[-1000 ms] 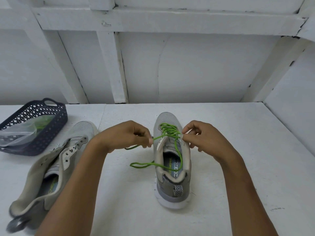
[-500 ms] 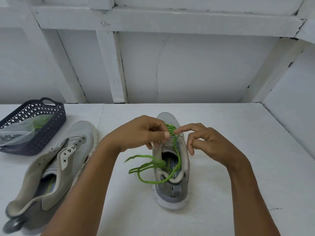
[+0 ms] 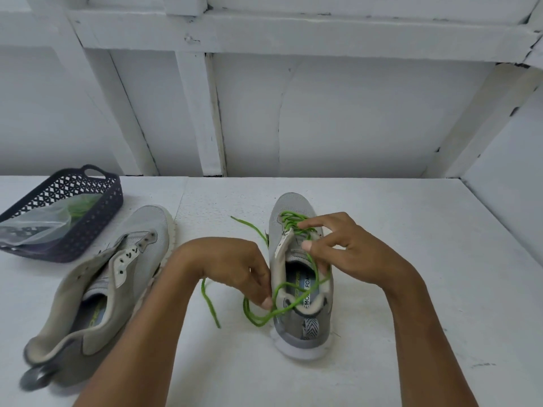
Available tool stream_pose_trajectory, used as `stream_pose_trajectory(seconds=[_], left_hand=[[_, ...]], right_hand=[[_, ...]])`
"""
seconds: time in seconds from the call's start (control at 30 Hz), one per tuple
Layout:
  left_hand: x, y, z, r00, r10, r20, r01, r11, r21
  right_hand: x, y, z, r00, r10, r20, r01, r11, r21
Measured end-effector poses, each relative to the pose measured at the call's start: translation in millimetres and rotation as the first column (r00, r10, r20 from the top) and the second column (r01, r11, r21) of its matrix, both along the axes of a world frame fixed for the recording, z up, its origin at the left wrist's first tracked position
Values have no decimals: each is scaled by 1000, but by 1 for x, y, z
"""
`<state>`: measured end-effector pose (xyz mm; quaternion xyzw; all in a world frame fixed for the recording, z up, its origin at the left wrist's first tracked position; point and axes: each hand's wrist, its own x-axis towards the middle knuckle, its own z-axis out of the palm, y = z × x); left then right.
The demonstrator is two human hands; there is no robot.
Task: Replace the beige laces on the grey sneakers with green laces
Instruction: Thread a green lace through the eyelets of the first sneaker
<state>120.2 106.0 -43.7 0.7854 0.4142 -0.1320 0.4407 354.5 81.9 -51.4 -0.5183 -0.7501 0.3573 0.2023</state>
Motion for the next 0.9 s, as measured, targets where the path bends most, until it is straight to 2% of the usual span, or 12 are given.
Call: stream_pose_trajectory(seconds=[0.23,0.43,0.63,0.7,0.73,0.8,0.83,0.9], left_hand=[[-1,-1,2,997,59,51,-58,998,-24],[4,-2,8,999,26,32,-26,999,-23],[5,1,0,999,21,29,-21,1000,-3],[-1,3,-1,996,33,77,-34,999,18],[-6,5,0,987,57,148,-61,998,22],[-14,11,3,903,173,392,-190,982,3],[-17,13,6,805,259,534,-281,959,-42],[-22,19,12,494,448,745,-457,863,-216]], right_hand=[[16,-1,-5,990,-106,-91,113,991,73],[21,0,-9,965,-176,-196,184,983,24],[30,-2,-4,945,-145,-292,100,982,-163],[35,-2,-4,954,-86,-286,10,967,-255],[37,-2,-5,958,-70,-280,-13,959,-284],[42,-2,-8,957,-90,-276,2,953,-302],[43,-2,-10,955,-112,-274,26,954,-300],[45,-1,-12,960,-120,-254,37,950,-310]])
